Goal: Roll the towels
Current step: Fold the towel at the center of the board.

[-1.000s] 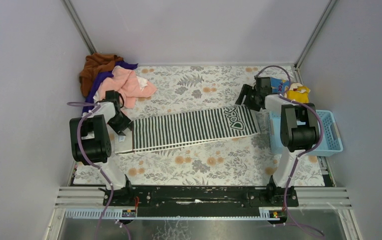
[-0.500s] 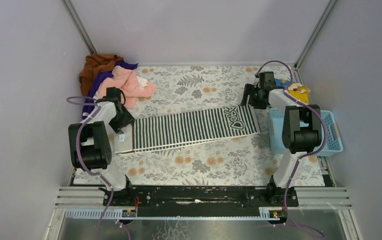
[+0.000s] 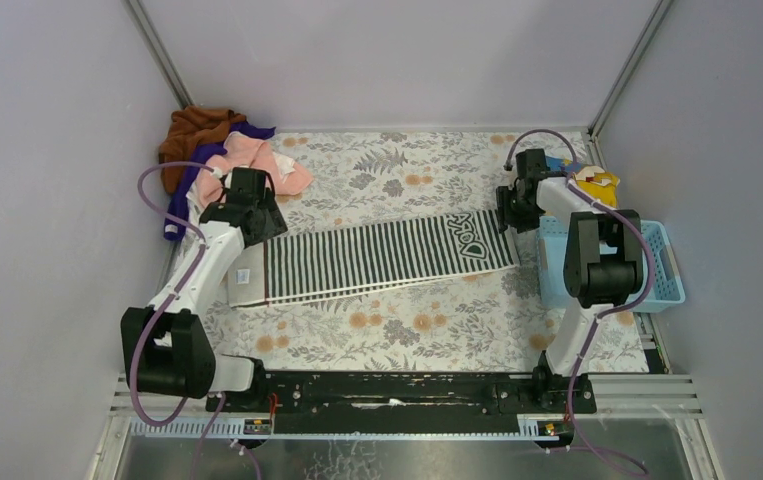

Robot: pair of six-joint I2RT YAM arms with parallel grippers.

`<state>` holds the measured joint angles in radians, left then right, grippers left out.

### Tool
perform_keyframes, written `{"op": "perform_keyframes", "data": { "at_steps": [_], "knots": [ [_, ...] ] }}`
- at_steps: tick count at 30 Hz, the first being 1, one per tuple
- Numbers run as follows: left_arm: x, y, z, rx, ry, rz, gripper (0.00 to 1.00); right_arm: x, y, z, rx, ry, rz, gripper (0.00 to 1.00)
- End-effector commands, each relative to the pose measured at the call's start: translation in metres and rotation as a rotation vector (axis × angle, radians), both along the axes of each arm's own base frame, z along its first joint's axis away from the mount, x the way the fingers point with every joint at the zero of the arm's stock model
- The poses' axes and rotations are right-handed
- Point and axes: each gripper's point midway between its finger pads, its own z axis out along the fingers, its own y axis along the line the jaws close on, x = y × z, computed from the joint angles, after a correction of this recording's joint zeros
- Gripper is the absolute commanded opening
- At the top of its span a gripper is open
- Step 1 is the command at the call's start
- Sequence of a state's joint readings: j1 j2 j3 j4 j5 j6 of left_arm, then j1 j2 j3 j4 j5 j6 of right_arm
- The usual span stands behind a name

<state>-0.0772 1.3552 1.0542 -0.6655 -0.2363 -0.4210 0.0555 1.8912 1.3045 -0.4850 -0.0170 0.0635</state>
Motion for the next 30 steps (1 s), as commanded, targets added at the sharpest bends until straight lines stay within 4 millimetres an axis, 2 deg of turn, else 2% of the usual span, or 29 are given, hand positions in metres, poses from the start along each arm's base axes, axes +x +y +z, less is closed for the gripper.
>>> {"op": "perform_keyframes", "data": {
  "at_steps": [1,7,12,14,19,21,23,26,30],
  "knots": [
    [-0.002,0.006,0.001,0.076,-0.012,-0.007,0.65,0.001,0.000,-0.002,-0.029,0.025,0.053,0.53],
    [-0.002,0.002,0.001,0.069,-0.013,-0.020,0.65,-0.010,0.011,-0.027,0.026,0.106,0.081,0.52],
    [-0.002,0.004,0.002,0.074,-0.020,-0.016,0.65,-0.033,0.011,-0.057,0.033,0.241,0.064,0.52],
    [-0.002,0.004,0.003,0.074,-0.024,-0.015,0.65,-0.041,0.011,-0.065,0.035,0.275,0.053,0.46],
    [-0.003,0.003,0.002,0.073,-0.021,-0.017,0.64,-0.048,0.004,-0.074,-0.004,0.294,0.038,0.18],
    [-0.003,0.005,0.002,0.079,-0.022,-0.014,0.64,-0.043,0.000,-0.067,-0.037,0.275,0.034,0.04],
    [-0.003,0.005,0.004,0.079,-0.031,-0.013,0.64,-0.031,-0.006,-0.050,-0.085,0.223,0.020,0.00],
    [-0.003,0.005,0.005,0.076,-0.036,-0.011,0.65,-0.004,-0.016,-0.003,-0.165,0.087,-0.025,0.00],
    [-0.003,0.004,0.004,0.070,-0.037,-0.003,0.66,0.020,-0.037,0.068,-0.283,-0.080,-0.094,0.00]
  ]
}}
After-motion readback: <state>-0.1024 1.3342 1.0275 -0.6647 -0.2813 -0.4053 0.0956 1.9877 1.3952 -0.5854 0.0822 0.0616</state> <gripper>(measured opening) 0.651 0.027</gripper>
